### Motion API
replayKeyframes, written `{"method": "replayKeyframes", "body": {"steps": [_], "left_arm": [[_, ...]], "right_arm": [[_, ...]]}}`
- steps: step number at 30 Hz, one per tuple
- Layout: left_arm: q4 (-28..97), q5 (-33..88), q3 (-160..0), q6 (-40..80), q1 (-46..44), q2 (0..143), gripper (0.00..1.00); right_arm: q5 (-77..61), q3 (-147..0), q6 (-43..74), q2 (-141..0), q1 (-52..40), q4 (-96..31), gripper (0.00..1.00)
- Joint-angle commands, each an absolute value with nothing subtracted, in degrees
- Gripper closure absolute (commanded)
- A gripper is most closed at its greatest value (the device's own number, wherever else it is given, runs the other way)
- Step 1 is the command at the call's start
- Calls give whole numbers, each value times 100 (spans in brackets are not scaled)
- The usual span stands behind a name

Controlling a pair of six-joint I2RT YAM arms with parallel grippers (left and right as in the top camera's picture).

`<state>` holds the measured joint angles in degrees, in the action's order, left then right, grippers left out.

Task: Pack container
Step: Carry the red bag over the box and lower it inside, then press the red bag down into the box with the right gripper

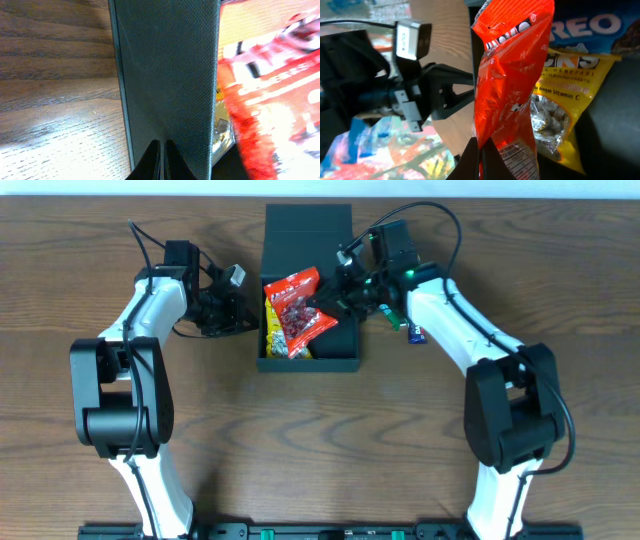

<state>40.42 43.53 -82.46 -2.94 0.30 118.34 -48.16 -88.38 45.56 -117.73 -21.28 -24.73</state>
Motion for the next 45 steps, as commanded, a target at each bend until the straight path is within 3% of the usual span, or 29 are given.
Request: {"method": "replayKeyframes", "body": {"steps": [1, 24, 25, 26, 28, 30, 31, 39, 45], "left_arm": [[4042, 4442, -8208, -274, 8, 11876, 94], [4047, 4445, -8208, -276, 8, 11876, 94], [4047, 4442, -8208, -276, 8, 11876, 94], [4045, 4442, -8208, -276, 8, 11876, 94], [4045, 4442, -8208, -276, 8, 11876, 94], [4045, 4442, -8208, -276, 8, 11876, 94], [4045, 4442, -8208, -276, 8, 11876, 94], [4042, 4440, -8208, -276, 8, 11876, 94], [4042, 4440, -8208, -276, 8, 11876, 94]], "right_arm": [[-4580, -8816, 4915, -11712, -2305, -2349, 98], [-3535, -8805, 5234, -11876, -2882, -2423, 99], [-3533, -8805, 5068, -11889, -2891, -2425, 86], [-3535, -8805, 4869, -11889, -2888, -2418, 63], [-3538, -8807, 4637, -11878, -2858, -2418, 27], [-3562, -8807, 4617, -11867, -2810, -2423, 5], [-3623, -8807, 4613, -11856, -2777, -2423, 1], [-3669, -8925, 4353, -11791, -2582, -3085, 1], [-2954, -9349, 3704, -11585, -2556, -3865, 1]]}}
